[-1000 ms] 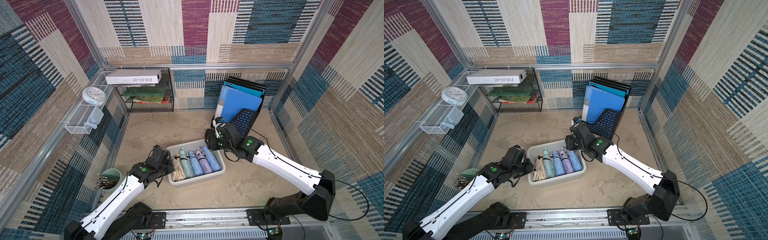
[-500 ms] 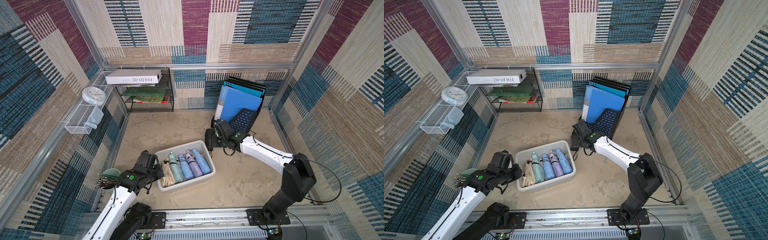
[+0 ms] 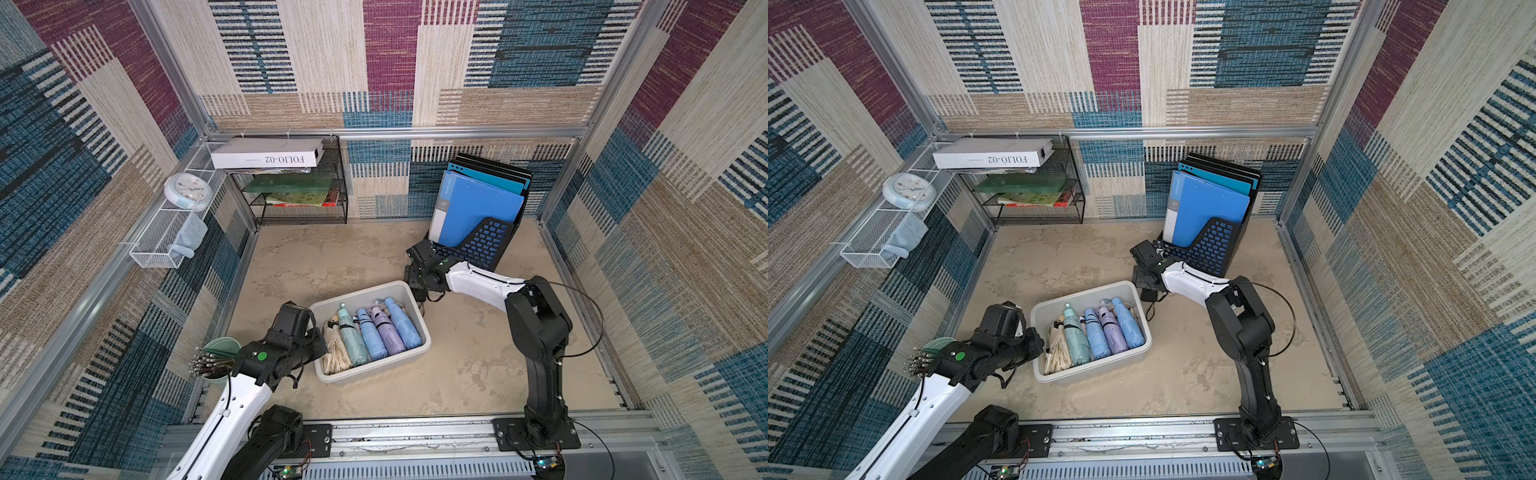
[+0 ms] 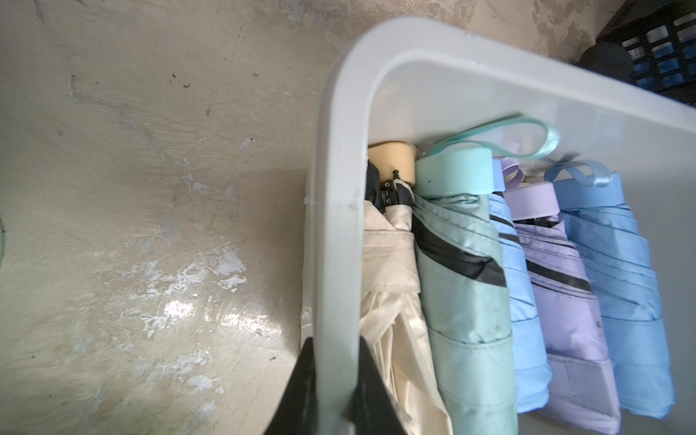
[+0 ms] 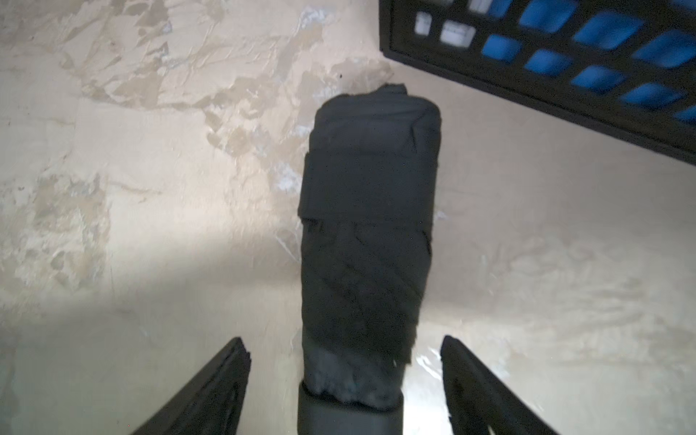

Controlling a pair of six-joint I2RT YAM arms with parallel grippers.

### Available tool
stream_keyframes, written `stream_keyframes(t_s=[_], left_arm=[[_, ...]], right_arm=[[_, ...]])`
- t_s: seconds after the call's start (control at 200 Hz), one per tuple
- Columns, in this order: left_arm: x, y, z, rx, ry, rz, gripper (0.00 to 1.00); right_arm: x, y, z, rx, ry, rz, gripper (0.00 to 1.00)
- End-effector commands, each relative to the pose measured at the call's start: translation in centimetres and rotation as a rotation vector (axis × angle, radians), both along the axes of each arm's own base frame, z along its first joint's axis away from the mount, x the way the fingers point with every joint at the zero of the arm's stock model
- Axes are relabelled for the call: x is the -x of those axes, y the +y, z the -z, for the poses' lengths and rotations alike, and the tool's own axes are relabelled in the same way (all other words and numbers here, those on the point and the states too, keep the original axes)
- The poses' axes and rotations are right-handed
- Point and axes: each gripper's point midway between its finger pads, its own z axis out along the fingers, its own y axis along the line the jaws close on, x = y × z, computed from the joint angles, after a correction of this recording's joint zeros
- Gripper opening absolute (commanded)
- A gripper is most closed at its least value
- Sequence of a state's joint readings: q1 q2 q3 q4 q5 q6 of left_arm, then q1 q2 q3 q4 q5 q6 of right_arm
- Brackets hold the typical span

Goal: Put the umbrella into the storage box
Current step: Pick up the umbrella from the center of the board.

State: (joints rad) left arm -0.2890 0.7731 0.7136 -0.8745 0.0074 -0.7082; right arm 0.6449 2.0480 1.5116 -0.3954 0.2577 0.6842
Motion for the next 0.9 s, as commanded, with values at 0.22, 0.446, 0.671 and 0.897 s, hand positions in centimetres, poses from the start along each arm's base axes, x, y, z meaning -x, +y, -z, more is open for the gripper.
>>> stream_keyframes(t_s=[0.22, 0.446, 0.671, 0.897], left_arm=[[-0.2, 0.6, 0.3, -0.006, 0.025, -0.064, 0.00], [-1.1, 0.5, -0.4, -0.005, 0.002, -0.069, 0.00], [-1.6, 0.2, -0.3, 0.020, -0.017, -0.081, 0.00], [-1.8, -0.1, -0.3, 0.033, -0.026, -0.069, 0.00]], right_arm=[[-3.1, -0.4, 2.8, 0.049, 0.010, 0.046, 0.82], [-4.0, -0.9, 5.4, 0.100, 0.042, 0.012, 0.75], [-3.7, -1.3, 6.7, 0.132, 0.073, -0.024, 0.58], [-2.7, -1.4, 5.7, 0.107, 0.069, -0.037, 0.43]])
